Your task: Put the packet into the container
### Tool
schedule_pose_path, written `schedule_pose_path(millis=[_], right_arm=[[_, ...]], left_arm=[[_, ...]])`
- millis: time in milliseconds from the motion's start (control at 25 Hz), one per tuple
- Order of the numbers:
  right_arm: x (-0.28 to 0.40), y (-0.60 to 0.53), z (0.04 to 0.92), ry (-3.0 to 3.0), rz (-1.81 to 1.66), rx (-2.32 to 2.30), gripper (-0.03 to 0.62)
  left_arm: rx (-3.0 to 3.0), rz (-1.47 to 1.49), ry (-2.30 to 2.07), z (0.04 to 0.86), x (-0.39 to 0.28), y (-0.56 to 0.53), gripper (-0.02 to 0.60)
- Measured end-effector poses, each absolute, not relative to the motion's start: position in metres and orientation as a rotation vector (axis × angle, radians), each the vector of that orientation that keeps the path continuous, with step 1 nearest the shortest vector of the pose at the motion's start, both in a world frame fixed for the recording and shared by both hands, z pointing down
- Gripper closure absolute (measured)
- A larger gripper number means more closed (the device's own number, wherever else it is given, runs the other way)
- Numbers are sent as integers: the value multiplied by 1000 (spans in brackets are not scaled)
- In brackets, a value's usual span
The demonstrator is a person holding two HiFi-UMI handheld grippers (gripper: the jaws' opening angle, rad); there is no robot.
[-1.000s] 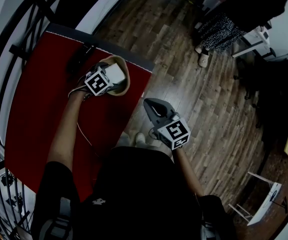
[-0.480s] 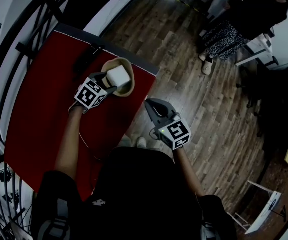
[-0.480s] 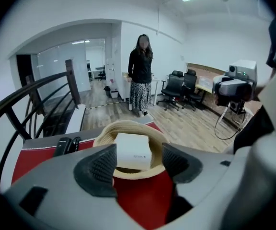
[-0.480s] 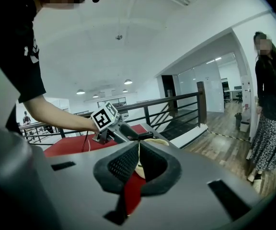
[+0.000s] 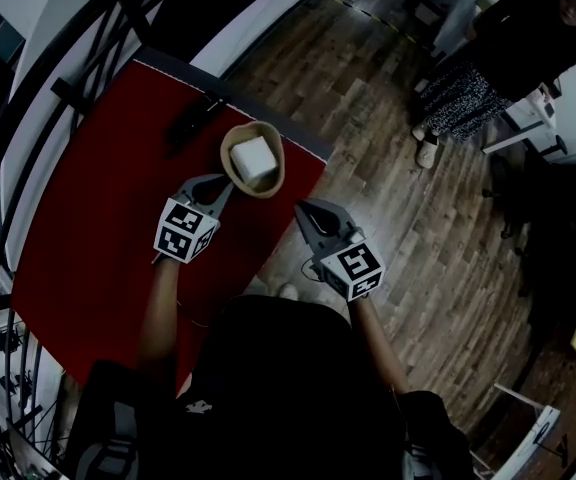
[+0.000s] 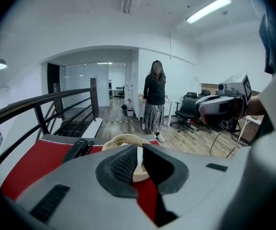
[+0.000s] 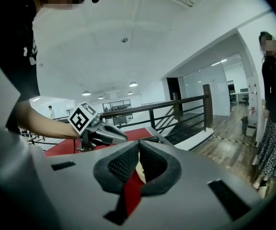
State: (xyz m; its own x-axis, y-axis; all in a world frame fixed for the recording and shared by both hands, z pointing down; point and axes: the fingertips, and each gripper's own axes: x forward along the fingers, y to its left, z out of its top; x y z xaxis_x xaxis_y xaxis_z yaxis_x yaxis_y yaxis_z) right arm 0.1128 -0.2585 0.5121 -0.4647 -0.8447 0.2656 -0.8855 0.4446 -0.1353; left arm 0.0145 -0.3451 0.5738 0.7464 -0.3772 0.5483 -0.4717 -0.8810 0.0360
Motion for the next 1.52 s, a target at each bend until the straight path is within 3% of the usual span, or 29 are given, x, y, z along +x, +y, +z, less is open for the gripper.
schedule_pose_path(millis=[280, 760, 1520], right_arm=[[106, -264, 501, -2577, 343, 1518, 572], [91, -261, 467, -2725, 242, 1544, 572], [79, -266, 471, -2709, 180, 1470, 572]], left_arm=[[2821, 625, -752, 542, 11, -321, 569], [2962, 374, -823, 479, 14, -285, 572], [2964, 342, -801, 479, 16, -281, 572]])
